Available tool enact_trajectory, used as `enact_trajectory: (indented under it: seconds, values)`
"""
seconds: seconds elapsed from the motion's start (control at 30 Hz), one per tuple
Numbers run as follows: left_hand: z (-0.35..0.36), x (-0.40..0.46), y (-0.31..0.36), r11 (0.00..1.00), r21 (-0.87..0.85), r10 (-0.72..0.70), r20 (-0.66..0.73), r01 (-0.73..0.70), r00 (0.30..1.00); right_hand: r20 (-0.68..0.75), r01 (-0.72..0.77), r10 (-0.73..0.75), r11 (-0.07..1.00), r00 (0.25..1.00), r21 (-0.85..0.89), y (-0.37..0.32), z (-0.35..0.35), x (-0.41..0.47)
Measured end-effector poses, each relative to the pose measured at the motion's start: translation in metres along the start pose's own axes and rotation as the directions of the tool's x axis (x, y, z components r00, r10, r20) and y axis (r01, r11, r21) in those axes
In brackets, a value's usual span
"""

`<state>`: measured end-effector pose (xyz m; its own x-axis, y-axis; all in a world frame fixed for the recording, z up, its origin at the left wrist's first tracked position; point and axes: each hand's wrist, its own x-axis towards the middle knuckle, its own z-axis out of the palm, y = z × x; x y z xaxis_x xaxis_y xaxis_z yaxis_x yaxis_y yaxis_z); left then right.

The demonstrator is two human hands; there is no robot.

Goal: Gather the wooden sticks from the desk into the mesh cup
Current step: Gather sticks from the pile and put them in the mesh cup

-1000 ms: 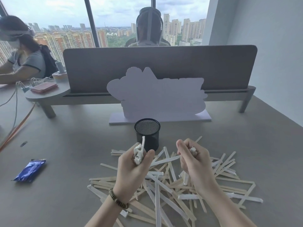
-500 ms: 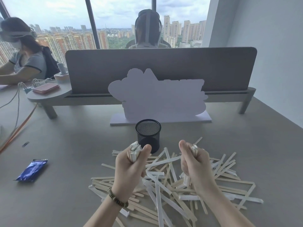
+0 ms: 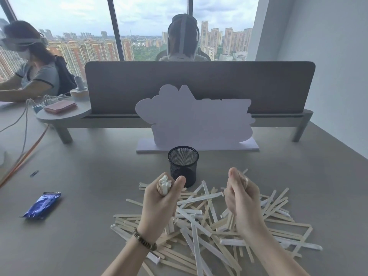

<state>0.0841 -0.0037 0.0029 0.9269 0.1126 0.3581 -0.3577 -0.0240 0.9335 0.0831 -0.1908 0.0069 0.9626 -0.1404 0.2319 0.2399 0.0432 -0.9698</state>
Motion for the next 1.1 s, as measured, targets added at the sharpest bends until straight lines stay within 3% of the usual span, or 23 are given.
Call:
enact_trajectory:
  seconds: [0.1,0.23,0.43,0.57,0.73,0.9,1.1]
  values:
    - [-0.002,0.001,0.003,0.994,-0.102,-0.03,0.013,0.031,0.999,0.148,0.031,-0.046,0.994,0.988,0.106,0.002,-0.006,0.0]
    - [-0.004,-0.001,0.002,0.984,-0.171,-0.036,0.059,0.046,0.998,0.265,-0.019,-0.005,0.996,0.964,0.085,0.009,-0.004,-0.004]
    - [-0.011,-0.008,-0.005,0.998,0.069,-0.012,0.154,0.002,0.988,0.268,-0.042,0.057,0.997,0.962,-0.063,0.012,-0.005,-0.006]
    - [-0.025,-0.009,-0.001,0.984,0.176,-0.048,0.229,0.007,0.972,0.307,0.045,0.043,0.961,0.951,-0.273,0.009,-0.011,-0.008]
    - [-0.042,-0.012,0.003,0.854,0.501,-0.001,0.27,-0.139,0.963,0.341,0.156,0.03,0.848,0.939,-0.506,0.002,-0.019,-0.009]
    - [-0.045,-0.014,0.011,0.848,0.506,0.006,0.289,-0.159,0.957,0.339,0.23,-0.028,0.786,0.94,-0.573,-0.004,-0.023,-0.008]
    - [-0.049,-0.008,0.009,0.918,0.394,-0.157,0.27,0.039,0.95,0.327,0.186,0.017,0.793,0.945,-0.58,-0.011,-0.024,-0.009]
